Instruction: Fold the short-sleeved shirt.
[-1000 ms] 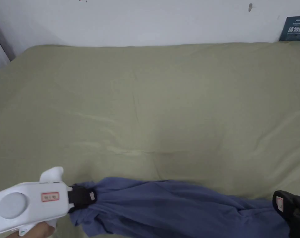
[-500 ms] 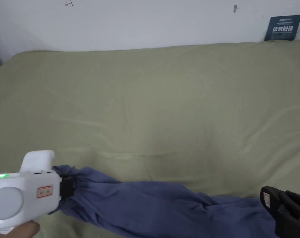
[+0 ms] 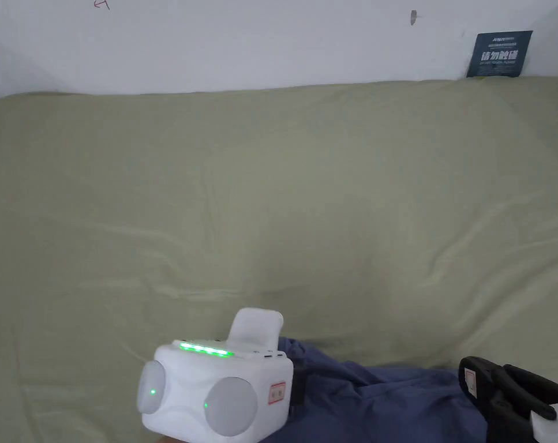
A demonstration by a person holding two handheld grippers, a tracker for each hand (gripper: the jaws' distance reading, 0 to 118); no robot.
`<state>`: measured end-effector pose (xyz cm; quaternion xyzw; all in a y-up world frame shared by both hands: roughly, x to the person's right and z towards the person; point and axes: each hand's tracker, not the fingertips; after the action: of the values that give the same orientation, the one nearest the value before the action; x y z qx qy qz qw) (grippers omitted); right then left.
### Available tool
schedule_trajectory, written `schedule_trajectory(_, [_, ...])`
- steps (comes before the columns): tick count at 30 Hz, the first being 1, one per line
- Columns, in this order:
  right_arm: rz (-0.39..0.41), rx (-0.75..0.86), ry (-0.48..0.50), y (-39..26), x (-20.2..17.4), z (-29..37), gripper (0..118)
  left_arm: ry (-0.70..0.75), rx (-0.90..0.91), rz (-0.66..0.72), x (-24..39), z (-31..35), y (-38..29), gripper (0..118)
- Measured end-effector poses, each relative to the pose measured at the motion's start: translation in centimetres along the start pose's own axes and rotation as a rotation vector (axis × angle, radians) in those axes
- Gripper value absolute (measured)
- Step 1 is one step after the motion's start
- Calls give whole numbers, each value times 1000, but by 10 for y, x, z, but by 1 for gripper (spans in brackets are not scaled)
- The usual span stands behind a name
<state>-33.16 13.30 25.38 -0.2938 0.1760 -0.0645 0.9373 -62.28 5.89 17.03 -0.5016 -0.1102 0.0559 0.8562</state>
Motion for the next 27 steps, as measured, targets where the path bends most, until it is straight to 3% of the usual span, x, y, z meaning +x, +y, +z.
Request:
schedule_trajectory(5, [-14,-7,6,-2,2,-2,1,-13,-61,64,-2,-35,-13,12])
schedule_trajectory(11, [-12,-12,24,-3,0,-4,1,-33,-27,69,-5,-28,-14,12])
schedule_trajectory(12, [-10,-12,29,-3,-1,-4,1,-54,7,76,-5,-21,-14,19])
schedule_trajectory(14, [-9,-9,36,-2,-1,-5,1,-142,130,98,-10,6,-15,97])
schedule_trajectory(15, [-10,-8,39,-1,-1,-4,1,-214,187,120,-14,22,-16,118])
schedule_trajectory(17, [-16,-3,44,1,0,-3,1,-311,360,241,-33,59,-15,117])
schedule_trajectory(19, [-18,3,41,3,2,-2,1,-284,448,331,-53,81,-12,117])
schedule_trajectory(21, [-23,8,38,3,3,-2,1,-129,420,365,-70,83,-8,117])
schedule_trajectory(22, [-30,8,40,4,4,-2,1,-55,358,332,-78,81,-1,114])
schedule_trajectory(23, [-35,6,42,4,4,-2,1,60,278,266,-76,76,5,104])
schedule_trajectory(24, [-37,6,40,3,4,-1,1,150,255,207,-70,73,8,70])
schedule_trajectory(25, [-38,6,37,3,4,-1,1,246,266,138,-66,65,8,0])
schedule_trajectory(27, [-32,7,38,2,3,1,1,373,230,123,-60,45,4,0])
